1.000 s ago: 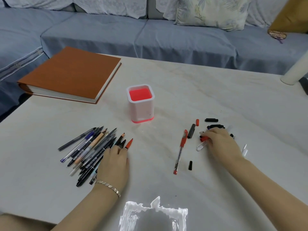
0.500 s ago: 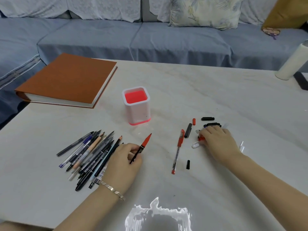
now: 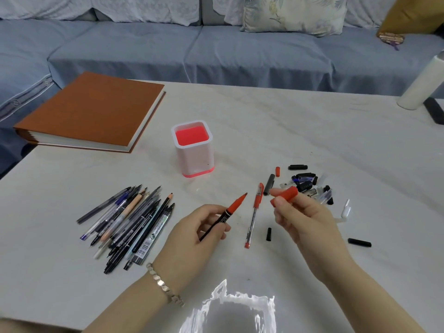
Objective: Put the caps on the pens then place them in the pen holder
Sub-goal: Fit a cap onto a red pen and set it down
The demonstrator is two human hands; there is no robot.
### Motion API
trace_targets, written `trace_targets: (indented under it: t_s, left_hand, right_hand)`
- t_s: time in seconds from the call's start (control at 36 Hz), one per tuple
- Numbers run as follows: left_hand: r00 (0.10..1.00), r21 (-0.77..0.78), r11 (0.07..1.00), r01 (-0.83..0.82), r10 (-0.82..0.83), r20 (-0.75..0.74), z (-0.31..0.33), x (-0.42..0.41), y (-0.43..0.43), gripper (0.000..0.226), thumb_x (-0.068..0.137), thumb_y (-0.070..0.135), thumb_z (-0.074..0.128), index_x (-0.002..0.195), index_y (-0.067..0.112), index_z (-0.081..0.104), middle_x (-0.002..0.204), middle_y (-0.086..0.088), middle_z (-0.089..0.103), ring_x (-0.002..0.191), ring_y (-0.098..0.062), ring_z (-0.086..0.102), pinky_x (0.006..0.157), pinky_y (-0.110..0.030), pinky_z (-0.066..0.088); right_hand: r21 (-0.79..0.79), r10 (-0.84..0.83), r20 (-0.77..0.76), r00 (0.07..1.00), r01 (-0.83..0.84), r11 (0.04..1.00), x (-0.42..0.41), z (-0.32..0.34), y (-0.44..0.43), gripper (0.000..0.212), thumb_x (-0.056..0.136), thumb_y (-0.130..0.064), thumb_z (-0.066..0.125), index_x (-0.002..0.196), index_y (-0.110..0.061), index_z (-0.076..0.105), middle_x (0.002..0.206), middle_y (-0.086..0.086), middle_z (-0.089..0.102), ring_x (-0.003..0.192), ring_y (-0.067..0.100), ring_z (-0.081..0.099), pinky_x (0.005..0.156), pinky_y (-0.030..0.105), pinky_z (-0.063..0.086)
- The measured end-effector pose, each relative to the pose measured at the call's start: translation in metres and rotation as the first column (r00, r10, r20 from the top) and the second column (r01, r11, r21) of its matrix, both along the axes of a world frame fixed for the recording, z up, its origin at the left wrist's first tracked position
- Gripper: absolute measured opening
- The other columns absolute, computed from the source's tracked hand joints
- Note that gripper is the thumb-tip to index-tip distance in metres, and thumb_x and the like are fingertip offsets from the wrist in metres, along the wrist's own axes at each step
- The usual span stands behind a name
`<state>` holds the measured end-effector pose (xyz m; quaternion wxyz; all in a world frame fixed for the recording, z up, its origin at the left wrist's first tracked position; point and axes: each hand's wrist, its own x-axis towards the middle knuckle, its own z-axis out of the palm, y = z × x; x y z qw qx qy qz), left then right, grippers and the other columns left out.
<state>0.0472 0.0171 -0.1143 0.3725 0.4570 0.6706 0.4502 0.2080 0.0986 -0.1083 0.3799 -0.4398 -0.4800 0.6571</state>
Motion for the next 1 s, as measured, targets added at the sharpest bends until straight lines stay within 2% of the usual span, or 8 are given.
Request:
trace_targets:
  t_s: [0.11, 0.17, 0.31, 0.53, 0.64, 0.83, 0.92, 1.0]
  left_hand:
    - [1.000, 0.000, 1.000, -0.007, 0.007, 0.017, 0.003, 0.002, -0.001, 0.035, 0.083, 0.003, 0.056, 0.080, 0.037, 0.060, 0.082, 0.010, 0.069, 0.069, -0.003, 0.064, 0.069, -0.015, 0.050]
    - [1.000, -0.005, 1.000, -0.002, 0.003, 0.028, 0.004, 0.004, -0.003, 0.033, 0.083, 0.003, 0.056, 0.079, 0.035, 0.061, 0.080, 0.009, 0.069, 0.068, -0.004, 0.064, 0.067, -0.013, 0.049]
    - [0.999, -0.007, 1.000, 0.022, -0.022, 0.032, 0.008, 0.008, -0.006, 0.031, 0.083, 0.003, 0.057, 0.080, 0.033, 0.063, 0.077, 0.001, 0.069, 0.067, -0.003, 0.064, 0.065, -0.010, 0.047]
    - [0.998, -0.034, 0.998, 0.059, -0.059, 0.011, 0.009, 0.013, -0.011, 0.029, 0.083, 0.008, 0.057, 0.082, 0.036, 0.062, 0.079, 0.010, 0.069, 0.070, -0.002, 0.064, 0.069, -0.011, 0.049]
    - [0.998, -0.033, 0.998, 0.063, -0.062, 0.008, 0.008, 0.013, -0.012, 0.028, 0.082, 0.009, 0.058, 0.080, 0.037, 0.063, 0.079, 0.006, 0.069, 0.073, -0.005, 0.063, 0.073, -0.015, 0.050]
    - [0.998, -0.022, 0.998, 0.066, -0.067, -0.016, 0.009, 0.011, -0.013, 0.027, 0.082, 0.014, 0.059, 0.079, 0.041, 0.064, 0.081, 0.009, 0.069, 0.074, -0.005, 0.062, 0.070, -0.013, 0.049]
    - [0.996, -0.004, 0.997, 0.081, -0.081, -0.033, 0.007, 0.011, -0.012, 0.025, 0.082, 0.020, 0.059, 0.089, 0.045, 0.060, 0.085, 0.013, 0.067, 0.075, -0.006, 0.063, 0.070, -0.013, 0.049]
    - [0.995, 0.006, 0.996, 0.087, -0.087, -0.042, 0.009, 0.012, -0.011, 0.019, 0.083, 0.020, 0.061, 0.083, 0.039, 0.064, 0.082, 0.016, 0.065, 0.073, -0.004, 0.062, 0.066, -0.010, 0.046]
  right_hand:
    - [-0.024, -0.005, -0.086, 0.996, 0.003, 1.000, -0.002, 0.006, -0.006, 0.021, 0.074, -0.027, 0.056, 0.070, -0.017, 0.074, 0.075, -0.010, 0.069, 0.077, 0.005, 0.060, 0.072, 0.017, 0.050]
    - [0.010, -0.011, -0.087, 0.996, 0.012, 1.000, -0.003, 0.008, -0.008, 0.021, 0.068, -0.031, 0.057, 0.075, -0.020, 0.073, 0.075, -0.008, 0.070, 0.081, 0.008, 0.063, 0.075, 0.019, 0.051]
    - [0.053, -0.112, -0.119, 0.987, 0.119, 0.992, -0.006, 0.012, -0.017, 0.038, 0.063, -0.028, 0.060, 0.101, -0.031, 0.059, 0.070, 0.001, 0.073, 0.083, 0.014, 0.069, 0.082, 0.019, 0.055]
    - [0.054, -0.196, -0.141, 0.970, 0.206, 0.977, -0.009, 0.014, -0.022, 0.029, 0.064, -0.024, 0.063, 0.093, -0.028, 0.063, 0.073, 0.002, 0.073, 0.079, 0.012, 0.069, 0.082, 0.023, 0.054]
    - [0.064, -0.181, -0.122, 0.976, 0.190, 0.980, -0.010, 0.014, -0.024, 0.023, 0.074, -0.011, 0.063, 0.090, -0.028, 0.064, 0.075, 0.001, 0.073, 0.079, 0.011, 0.069, 0.083, 0.024, 0.054]
    - [0.053, -0.154, -0.120, 0.981, 0.161, 0.985, -0.011, 0.015, -0.028, 0.023, 0.079, -0.002, 0.061, 0.096, -0.018, 0.062, 0.082, 0.001, 0.075, 0.075, 0.007, 0.070, 0.074, 0.015, 0.055]
    - [0.057, -0.130, -0.101, 0.986, 0.136, 0.989, -0.012, 0.013, -0.030, 0.020, 0.078, -0.004, 0.062, 0.094, -0.017, 0.063, 0.082, 0.001, 0.076, 0.077, 0.007, 0.070, 0.076, 0.016, 0.054]
    - [0.077, -0.082, -0.062, 0.995, 0.087, 0.993, -0.015, 0.012, -0.031, 0.017, 0.073, -0.012, 0.065, 0.089, -0.018, 0.064, 0.078, 0.000, 0.076, 0.074, 0.008, 0.069, 0.076, 0.019, 0.053]
